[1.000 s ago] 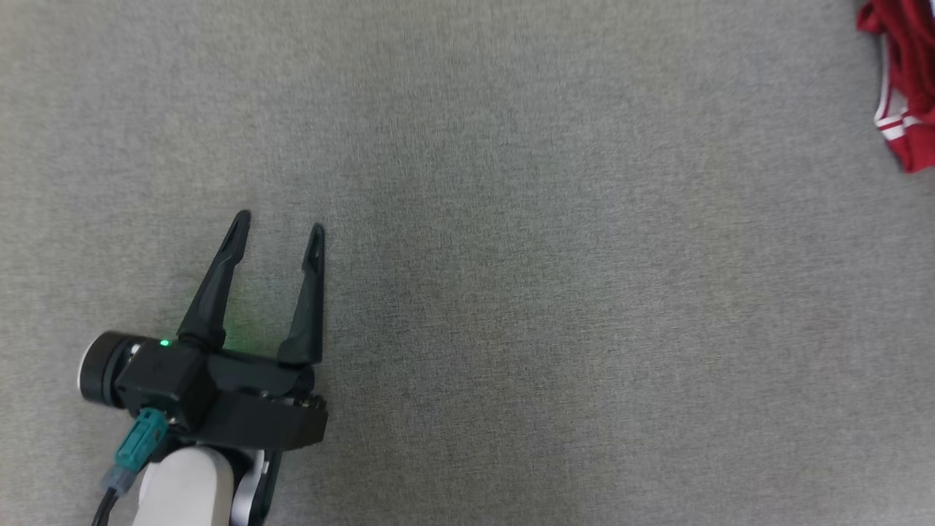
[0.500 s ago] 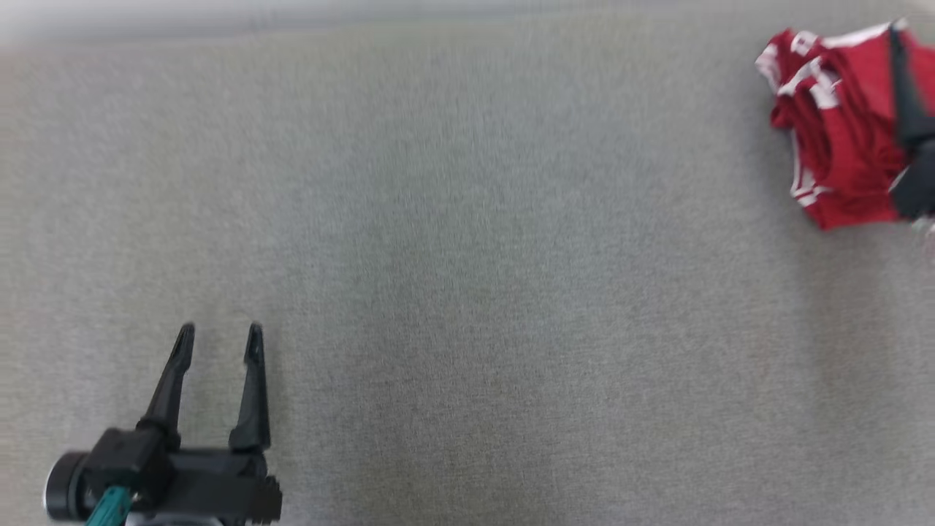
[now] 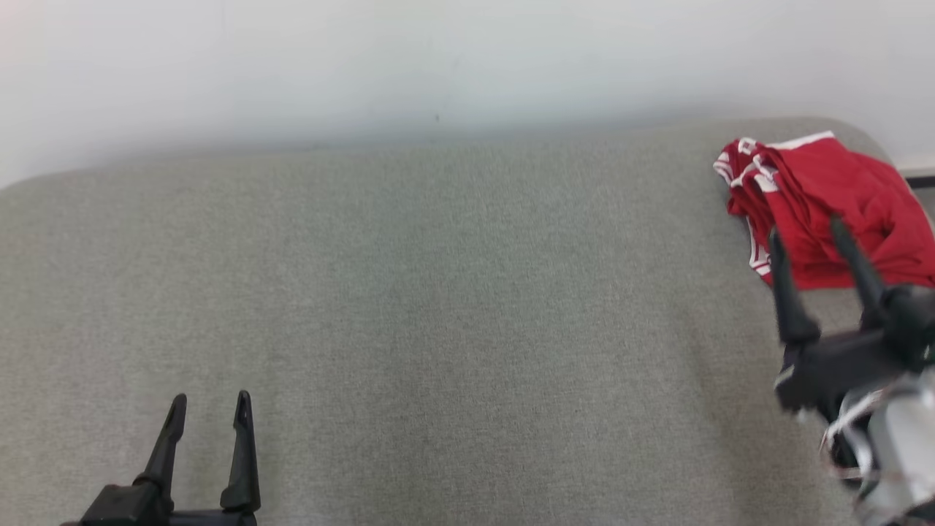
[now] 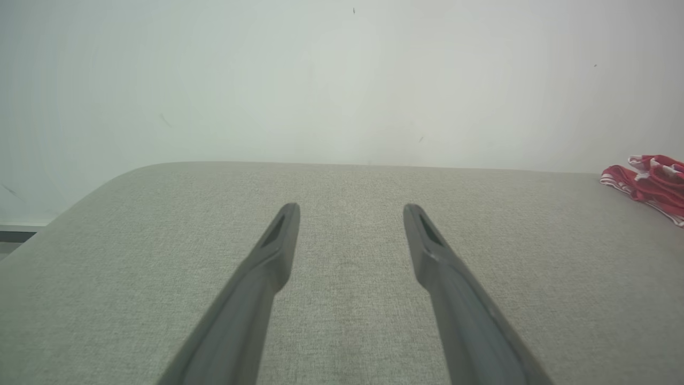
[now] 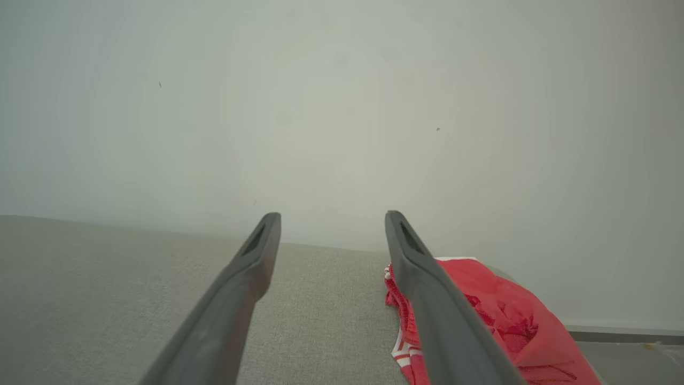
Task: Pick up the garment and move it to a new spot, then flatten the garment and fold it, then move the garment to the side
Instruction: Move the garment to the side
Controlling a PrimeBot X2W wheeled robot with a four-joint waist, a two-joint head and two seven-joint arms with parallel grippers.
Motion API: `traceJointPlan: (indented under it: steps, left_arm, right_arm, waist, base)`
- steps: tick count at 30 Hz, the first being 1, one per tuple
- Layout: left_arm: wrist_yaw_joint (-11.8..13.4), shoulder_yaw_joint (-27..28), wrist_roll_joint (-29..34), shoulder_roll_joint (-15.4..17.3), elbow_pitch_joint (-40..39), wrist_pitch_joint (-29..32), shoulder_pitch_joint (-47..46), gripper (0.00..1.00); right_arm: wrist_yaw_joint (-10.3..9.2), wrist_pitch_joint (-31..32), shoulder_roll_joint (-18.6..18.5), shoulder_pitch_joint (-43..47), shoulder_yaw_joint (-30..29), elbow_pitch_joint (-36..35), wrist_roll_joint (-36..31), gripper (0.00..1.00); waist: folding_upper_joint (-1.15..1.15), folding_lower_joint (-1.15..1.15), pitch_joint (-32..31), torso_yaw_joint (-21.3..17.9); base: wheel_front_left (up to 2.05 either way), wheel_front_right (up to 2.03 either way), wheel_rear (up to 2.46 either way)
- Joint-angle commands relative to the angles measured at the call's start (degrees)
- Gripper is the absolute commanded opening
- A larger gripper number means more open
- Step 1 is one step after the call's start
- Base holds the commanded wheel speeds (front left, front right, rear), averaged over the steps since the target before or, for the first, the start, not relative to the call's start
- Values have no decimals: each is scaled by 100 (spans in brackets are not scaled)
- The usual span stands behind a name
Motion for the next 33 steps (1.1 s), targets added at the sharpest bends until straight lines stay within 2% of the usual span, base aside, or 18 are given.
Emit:
traceJointPlan:
  steps: [1,8,17,33]
  left_arm:
    - [13,15,-14,12,37,-9,80,100]
    - [12,29,-51,43,120,-9,139,100]
    - [-60,-78,-78,101,357,5,35,100]
    - [4,-80,-261,147,345,187,132,100]
  right_arm:
    - [-19,-21,127,273,-83,-129,-51,100]
    - [-19,-23,696,1310,-279,-677,-213,100]
    - [-19,-22,1232,2127,-492,-928,-434,100]
    - [-19,128,1639,2786,-734,-1500,-711,100]
  waist:
    - [1,2,-218,77]
    - [1,2,-384,125]
    - [1,2,-593,291]
    - [1,2,-802,391]
  base:
    - [0,0,0]
    - [0,0,0]
    - [0,0,0]
    - [0,0,0]
